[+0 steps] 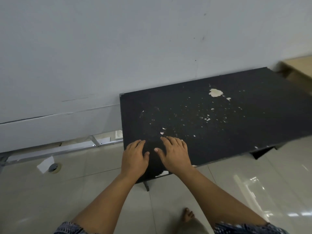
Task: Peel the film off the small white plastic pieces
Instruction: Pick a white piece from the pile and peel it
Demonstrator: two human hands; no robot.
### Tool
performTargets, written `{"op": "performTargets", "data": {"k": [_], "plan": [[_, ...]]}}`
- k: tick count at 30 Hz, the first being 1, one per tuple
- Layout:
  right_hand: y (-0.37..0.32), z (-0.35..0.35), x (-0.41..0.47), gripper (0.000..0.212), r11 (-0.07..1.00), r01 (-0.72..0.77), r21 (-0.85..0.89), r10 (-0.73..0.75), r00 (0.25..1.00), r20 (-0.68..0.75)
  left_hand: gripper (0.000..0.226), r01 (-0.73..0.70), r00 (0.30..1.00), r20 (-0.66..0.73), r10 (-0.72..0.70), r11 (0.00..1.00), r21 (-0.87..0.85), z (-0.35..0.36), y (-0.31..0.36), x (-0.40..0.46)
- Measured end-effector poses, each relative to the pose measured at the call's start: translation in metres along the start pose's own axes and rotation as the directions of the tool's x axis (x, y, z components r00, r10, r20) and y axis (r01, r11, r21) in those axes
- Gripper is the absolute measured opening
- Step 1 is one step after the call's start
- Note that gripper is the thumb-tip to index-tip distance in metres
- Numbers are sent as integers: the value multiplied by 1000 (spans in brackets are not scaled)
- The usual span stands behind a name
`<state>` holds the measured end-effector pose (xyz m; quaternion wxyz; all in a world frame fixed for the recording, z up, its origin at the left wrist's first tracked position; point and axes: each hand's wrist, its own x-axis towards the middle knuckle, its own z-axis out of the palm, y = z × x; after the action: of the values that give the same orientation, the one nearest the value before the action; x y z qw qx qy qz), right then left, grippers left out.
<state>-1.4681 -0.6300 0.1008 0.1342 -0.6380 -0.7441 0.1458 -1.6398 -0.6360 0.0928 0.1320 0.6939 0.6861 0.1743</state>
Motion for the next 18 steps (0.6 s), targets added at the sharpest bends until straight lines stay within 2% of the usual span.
{"op": "performTargets", "data": {"k": [5, 10, 18], "plan": [[34, -17, -25, 61, 995, -101, 1, 101, 992, -71, 46, -134, 991, -5, 134, 991, -15, 13, 42, -1], [87, -43, -48, 61, 974, -226, 8, 225, 962, -158, 45, -278, 958, 63, 280, 960, -28, 39, 102, 8], [184, -85, -88, 57, 902, -432, 18, 417, 858, -299, 47, -457, 870, 163, 466, 885, -89, 87, 220, 19]]}}
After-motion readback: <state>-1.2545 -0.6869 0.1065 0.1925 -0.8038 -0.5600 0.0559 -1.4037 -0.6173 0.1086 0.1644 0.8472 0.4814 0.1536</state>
